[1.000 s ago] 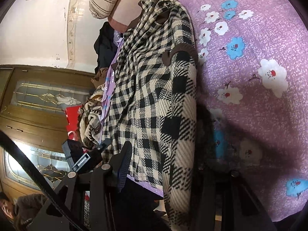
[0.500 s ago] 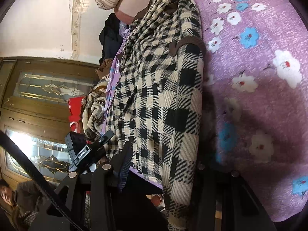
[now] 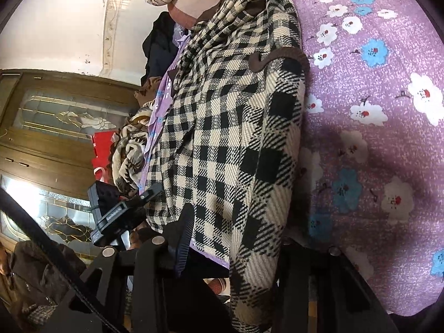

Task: Fold large clothes

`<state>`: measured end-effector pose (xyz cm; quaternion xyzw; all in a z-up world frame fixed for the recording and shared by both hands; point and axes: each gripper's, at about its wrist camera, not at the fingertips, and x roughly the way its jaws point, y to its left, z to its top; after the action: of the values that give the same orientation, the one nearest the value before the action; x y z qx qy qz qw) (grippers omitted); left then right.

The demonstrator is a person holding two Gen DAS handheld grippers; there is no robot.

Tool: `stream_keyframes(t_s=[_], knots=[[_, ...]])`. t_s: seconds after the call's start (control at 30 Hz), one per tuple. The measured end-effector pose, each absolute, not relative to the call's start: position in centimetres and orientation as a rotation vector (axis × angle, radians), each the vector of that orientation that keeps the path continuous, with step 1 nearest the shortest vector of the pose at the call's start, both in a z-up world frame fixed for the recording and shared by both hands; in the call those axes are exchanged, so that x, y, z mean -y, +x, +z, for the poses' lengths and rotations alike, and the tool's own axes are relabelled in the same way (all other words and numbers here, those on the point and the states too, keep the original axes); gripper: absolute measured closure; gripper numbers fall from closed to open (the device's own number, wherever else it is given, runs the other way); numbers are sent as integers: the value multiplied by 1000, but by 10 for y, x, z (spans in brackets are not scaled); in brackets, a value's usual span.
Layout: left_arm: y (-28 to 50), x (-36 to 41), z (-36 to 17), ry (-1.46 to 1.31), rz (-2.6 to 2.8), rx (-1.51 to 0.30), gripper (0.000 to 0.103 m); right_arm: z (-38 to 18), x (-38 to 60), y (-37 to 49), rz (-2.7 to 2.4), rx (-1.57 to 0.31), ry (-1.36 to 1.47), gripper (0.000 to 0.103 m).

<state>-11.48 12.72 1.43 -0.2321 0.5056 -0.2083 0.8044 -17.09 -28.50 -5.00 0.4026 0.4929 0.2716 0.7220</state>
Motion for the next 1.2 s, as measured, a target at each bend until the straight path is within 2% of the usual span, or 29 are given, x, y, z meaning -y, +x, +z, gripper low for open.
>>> stream_keyframes(t_s=[0.23,0.3,0.33,0.37,0.4,0.47,0.5,0.7,1.0,1.2], knots=[[-121,-120,17,-446,-443,-1063,58,-47,277,-171,594,-1092,857,59],[-122,-117,18,-416,-434,-1062,61,-47,274,-171,585,-1091,847,59],[-122,-116,18,-402,-415,-1064,66,-46,272,-171,581,-1090,846,59],[-123,-116,17,-382,-385,-1068,84,-46,271,-172,575,-1086,842,59],[-122,-117,16,-350,-337,-1076,93,-45,270,-172,569,-1083,836,61],[-121,-125,16,-395,-330,-1083,95,-41,268,-173,527,-1095,778,91],[-123,-132,19,-417,-309,-1077,96,-38,270,-173,509,-1095,756,96],[-138,-178,40,-598,-303,-1043,96,-2,312,-192,517,-964,807,98],[-163,-161,55,-451,-343,-1072,96,-12,315,-224,584,-1029,815,98],[-136,-158,84,-411,-378,-1021,96,29,321,-194,598,-974,710,98]])
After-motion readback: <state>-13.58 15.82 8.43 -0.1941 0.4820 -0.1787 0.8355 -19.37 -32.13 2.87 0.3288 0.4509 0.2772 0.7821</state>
